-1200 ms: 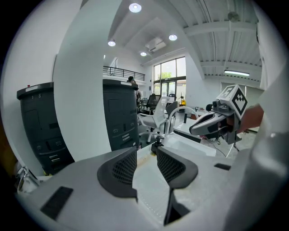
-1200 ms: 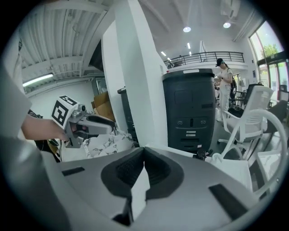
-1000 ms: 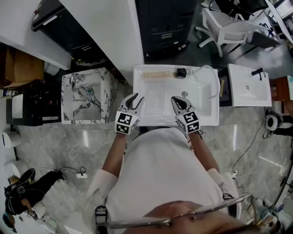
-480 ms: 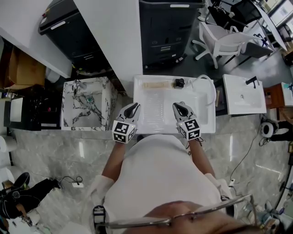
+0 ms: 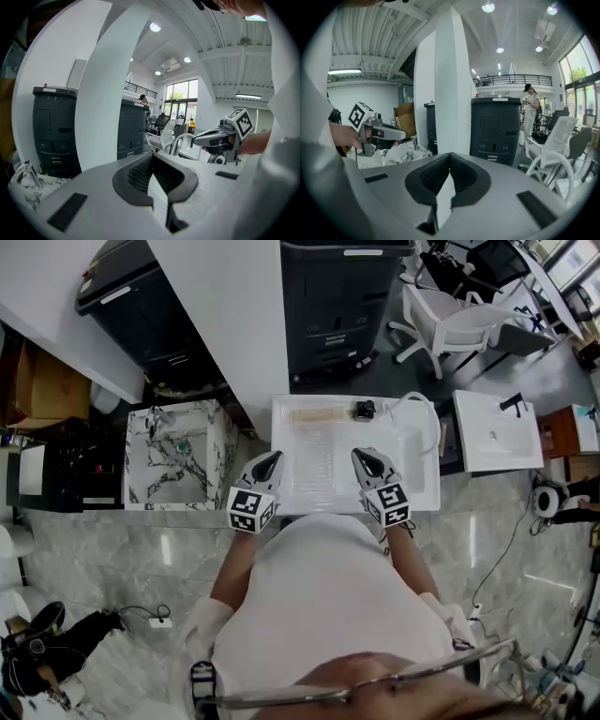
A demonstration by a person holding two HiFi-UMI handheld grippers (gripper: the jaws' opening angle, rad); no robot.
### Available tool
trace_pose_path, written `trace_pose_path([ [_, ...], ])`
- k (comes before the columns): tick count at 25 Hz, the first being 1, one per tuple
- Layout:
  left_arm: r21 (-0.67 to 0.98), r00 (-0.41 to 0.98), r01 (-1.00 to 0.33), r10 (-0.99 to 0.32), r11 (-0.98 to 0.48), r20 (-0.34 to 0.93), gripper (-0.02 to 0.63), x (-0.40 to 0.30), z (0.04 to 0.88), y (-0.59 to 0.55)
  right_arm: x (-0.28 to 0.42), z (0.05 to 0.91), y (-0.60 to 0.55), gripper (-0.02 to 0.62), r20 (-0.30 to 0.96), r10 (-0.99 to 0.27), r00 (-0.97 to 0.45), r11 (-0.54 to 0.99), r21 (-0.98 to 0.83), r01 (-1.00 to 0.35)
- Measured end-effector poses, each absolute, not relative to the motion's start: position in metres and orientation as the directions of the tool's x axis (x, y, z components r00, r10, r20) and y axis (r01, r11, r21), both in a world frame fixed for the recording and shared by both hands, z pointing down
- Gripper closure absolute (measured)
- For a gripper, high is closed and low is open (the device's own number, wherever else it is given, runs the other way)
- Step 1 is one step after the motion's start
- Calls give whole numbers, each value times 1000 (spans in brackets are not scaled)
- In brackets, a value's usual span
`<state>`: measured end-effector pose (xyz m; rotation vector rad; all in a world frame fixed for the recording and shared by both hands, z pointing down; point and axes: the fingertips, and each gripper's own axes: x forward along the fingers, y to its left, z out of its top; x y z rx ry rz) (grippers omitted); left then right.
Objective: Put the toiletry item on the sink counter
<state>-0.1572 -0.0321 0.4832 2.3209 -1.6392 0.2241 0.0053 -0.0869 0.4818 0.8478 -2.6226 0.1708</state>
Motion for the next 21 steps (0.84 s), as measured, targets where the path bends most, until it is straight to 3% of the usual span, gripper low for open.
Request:
trace_pose_path([
  [21, 159, 382, -924, -872, -349, 306, 601, -154, 488, -43, 6, 479, -93, 589, 386, -554, -738, 799, -1, -601],
])
